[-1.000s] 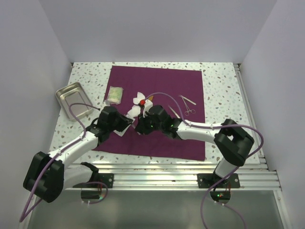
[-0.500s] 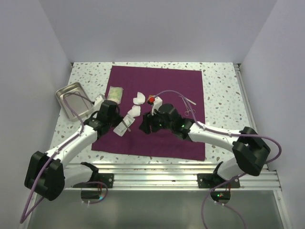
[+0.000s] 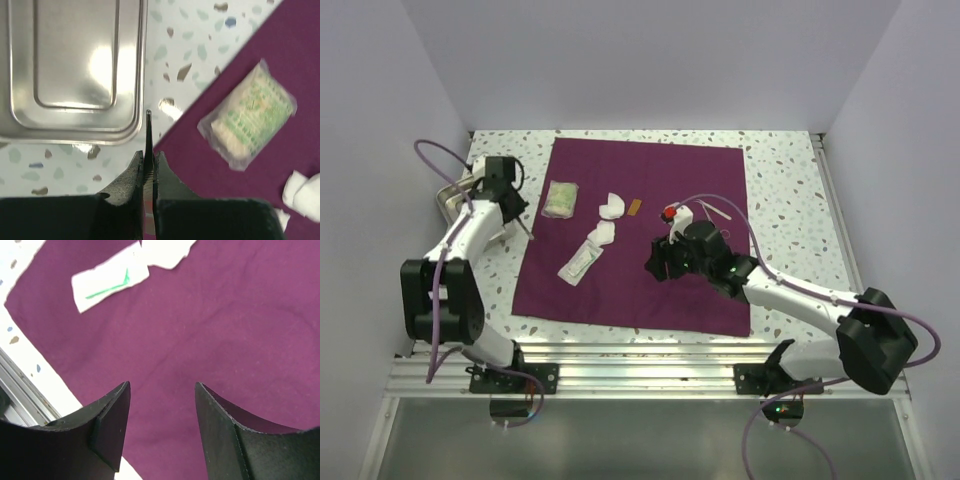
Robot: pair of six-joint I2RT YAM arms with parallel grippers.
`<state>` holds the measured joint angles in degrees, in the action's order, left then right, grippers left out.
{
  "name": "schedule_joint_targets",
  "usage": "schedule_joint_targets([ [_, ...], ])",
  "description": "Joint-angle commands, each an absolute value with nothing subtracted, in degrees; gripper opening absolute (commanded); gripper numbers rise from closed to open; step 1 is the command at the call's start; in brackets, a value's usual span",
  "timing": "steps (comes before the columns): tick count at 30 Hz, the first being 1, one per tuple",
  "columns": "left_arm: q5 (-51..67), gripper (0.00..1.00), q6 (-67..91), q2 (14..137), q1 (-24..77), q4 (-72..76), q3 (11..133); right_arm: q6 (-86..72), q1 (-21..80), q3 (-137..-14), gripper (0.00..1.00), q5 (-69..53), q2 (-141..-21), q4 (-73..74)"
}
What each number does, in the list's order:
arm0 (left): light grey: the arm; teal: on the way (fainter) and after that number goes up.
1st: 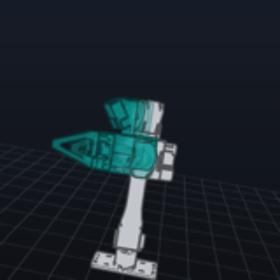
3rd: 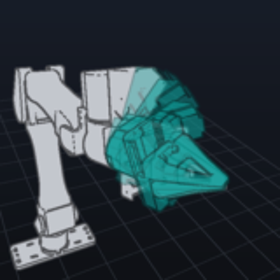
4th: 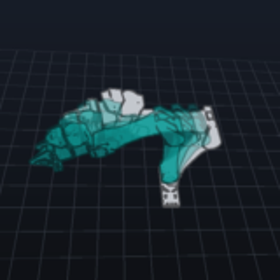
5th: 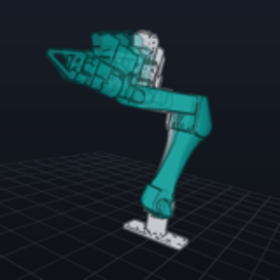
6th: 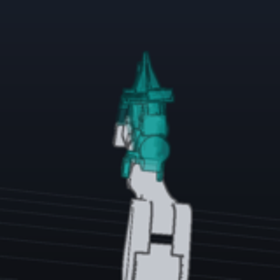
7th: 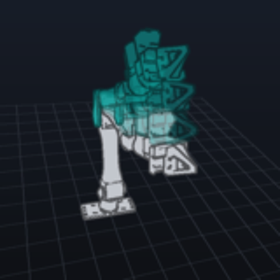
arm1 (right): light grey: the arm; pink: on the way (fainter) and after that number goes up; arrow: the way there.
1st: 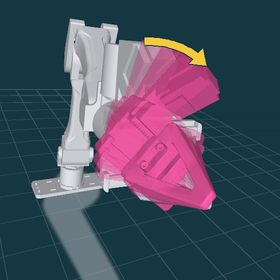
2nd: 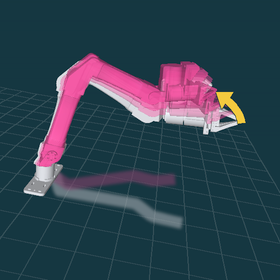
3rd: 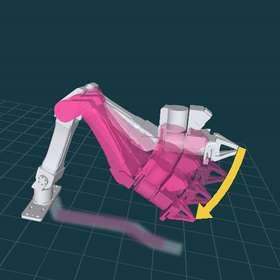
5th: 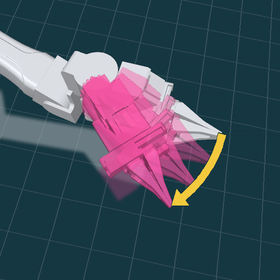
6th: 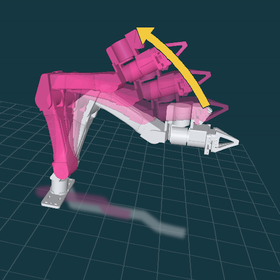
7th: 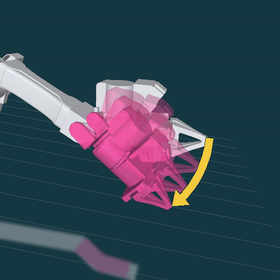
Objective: Prepare the surgical pack
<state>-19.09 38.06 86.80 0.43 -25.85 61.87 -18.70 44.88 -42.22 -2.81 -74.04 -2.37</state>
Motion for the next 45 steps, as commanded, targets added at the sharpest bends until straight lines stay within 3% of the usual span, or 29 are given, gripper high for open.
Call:
schedule_joint_targets([
  [1, -20.48, 0.00, 31.99, 91.48, -3.24, -29.26, 70.90, -17.49, 44.65, -41.23, 0.57, -4.74, -75.76, -3.51],
  [15, -20.91, 0.00, 22.76, 110.38, -13.18, -34.71, 93.33, -18.90, 44.82, -27.79, 0.56, -1.32, -69.36, -16.26],
  [34, -13.72, 0.00, 21.62, 128.67, -13.27, -34.54, 104.15, -17.32, 44.74, -26.02, 0.56, 2.28, -64.60, -15.38],
  [38, -10.64, 0.14, 22.59, 128.76, -13.27, -33.67, 103.19, -17.14, 44.74, -25.93, 0.56, 2.81, -63.99, -14.94],
  [45, -6.86, 0.29, 23.38, 127.80, -13.27, -30.86, 99.94, -17.05, 44.74, -26.10, 0.56, 3.25, -62.76, -13.98],
])
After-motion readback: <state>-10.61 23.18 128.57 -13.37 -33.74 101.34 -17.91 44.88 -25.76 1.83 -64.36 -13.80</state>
